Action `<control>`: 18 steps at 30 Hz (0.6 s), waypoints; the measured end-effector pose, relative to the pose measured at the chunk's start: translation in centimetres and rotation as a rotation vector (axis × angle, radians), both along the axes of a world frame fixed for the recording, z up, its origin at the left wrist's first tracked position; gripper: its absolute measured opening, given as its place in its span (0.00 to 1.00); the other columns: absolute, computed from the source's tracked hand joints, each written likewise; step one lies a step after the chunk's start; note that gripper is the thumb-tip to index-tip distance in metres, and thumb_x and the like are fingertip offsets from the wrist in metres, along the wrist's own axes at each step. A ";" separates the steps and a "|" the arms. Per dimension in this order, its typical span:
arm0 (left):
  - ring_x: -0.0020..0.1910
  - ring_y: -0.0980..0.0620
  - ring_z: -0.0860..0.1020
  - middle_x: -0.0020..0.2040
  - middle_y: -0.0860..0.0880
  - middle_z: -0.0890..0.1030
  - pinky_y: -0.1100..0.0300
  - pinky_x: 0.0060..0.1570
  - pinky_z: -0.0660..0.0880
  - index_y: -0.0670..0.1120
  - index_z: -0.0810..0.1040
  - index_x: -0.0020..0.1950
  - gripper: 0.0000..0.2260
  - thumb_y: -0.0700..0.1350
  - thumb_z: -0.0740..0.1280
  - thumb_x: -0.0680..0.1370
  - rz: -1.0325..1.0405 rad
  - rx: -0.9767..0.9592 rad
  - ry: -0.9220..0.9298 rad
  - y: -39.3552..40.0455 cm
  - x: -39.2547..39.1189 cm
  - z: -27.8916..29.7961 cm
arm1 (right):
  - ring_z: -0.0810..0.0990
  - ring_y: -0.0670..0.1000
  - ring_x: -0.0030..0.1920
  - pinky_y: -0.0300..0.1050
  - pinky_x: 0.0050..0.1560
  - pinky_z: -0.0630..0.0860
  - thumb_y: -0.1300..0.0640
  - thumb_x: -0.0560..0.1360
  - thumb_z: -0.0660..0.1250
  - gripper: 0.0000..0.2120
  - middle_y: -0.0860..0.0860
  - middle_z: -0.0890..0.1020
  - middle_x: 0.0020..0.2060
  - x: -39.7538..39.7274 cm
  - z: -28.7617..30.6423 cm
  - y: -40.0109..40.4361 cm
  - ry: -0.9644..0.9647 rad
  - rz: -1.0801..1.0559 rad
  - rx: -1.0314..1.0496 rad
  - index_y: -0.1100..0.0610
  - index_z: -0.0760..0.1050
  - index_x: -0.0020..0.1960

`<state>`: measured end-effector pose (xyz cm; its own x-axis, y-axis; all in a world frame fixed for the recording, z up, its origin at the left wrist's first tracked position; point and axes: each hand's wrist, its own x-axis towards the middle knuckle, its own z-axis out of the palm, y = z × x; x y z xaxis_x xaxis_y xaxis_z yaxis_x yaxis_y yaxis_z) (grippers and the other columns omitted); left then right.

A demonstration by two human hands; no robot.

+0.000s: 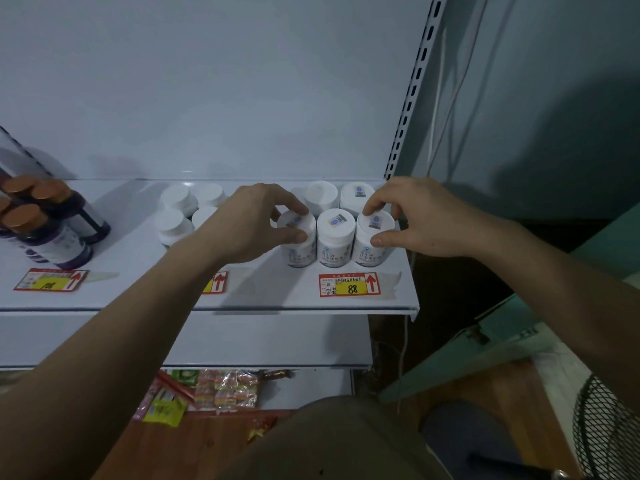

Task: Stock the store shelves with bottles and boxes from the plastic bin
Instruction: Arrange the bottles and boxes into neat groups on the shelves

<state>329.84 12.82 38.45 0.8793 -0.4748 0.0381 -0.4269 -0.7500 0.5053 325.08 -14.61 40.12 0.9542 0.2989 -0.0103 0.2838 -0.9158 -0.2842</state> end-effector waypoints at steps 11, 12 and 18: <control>0.45 0.59 0.78 0.55 0.59 0.80 0.65 0.41 0.71 0.57 0.83 0.57 0.14 0.54 0.76 0.72 0.000 -0.015 -0.041 -0.1 -0.4 -0.2 | 0.76 0.43 0.45 0.46 0.49 0.76 0.45 0.70 0.77 0.20 0.43 0.76 0.55 0.0 0.1 0.0 0.018 -0.011 0.019 0.44 0.78 0.60; 0.45 0.60 0.78 0.56 0.58 0.80 0.66 0.41 0.71 0.57 0.83 0.57 0.14 0.54 0.76 0.72 -0.002 -0.017 -0.041 0.0 -0.4 -0.3 | 0.76 0.43 0.46 0.47 0.50 0.77 0.45 0.70 0.77 0.20 0.42 0.75 0.54 0.0 0.2 0.0 0.020 -0.012 0.021 0.44 0.78 0.60; 0.49 0.60 0.78 0.57 0.58 0.79 0.64 0.45 0.74 0.55 0.81 0.60 0.16 0.58 0.73 0.74 -0.040 -0.008 -0.066 0.5 -0.2 0.1 | 0.77 0.41 0.47 0.45 0.49 0.77 0.41 0.72 0.73 0.20 0.43 0.77 0.55 0.0 0.9 -0.7 -0.007 -0.006 0.045 0.44 0.77 0.61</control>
<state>329.61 13.37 38.58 0.8549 -0.5092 0.0994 -0.4892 -0.7274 0.4812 325.09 -15.29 41.00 0.9560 0.2932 0.0100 0.2805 -0.9037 -0.3236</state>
